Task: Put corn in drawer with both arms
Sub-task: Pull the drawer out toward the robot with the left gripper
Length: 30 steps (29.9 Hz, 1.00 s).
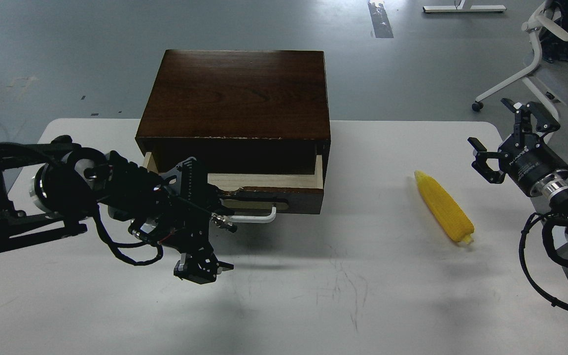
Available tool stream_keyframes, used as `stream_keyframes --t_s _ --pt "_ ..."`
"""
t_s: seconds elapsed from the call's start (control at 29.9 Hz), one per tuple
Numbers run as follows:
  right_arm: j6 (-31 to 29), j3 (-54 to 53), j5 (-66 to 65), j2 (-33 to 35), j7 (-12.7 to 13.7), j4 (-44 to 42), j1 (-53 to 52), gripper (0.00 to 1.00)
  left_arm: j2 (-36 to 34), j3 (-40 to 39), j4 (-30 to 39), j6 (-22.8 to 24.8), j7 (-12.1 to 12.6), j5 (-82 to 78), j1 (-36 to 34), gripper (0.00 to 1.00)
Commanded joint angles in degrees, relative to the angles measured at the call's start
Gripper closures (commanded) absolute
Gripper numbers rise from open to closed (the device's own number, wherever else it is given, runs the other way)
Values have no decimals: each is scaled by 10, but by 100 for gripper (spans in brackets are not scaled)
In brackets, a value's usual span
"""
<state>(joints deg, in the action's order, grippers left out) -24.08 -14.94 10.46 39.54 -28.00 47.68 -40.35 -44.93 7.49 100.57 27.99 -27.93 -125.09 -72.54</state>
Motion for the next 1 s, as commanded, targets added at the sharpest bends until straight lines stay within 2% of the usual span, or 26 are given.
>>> stream_keyframes --t_s 0.0,0.97 --pt "0 0 0 -1 0 -3 0 0 2 2 3 0 -1 1 5 2" --pt "0 0 0 -2 0 -6 0 0 8 -20 -20 0 -1 1 -3 2"
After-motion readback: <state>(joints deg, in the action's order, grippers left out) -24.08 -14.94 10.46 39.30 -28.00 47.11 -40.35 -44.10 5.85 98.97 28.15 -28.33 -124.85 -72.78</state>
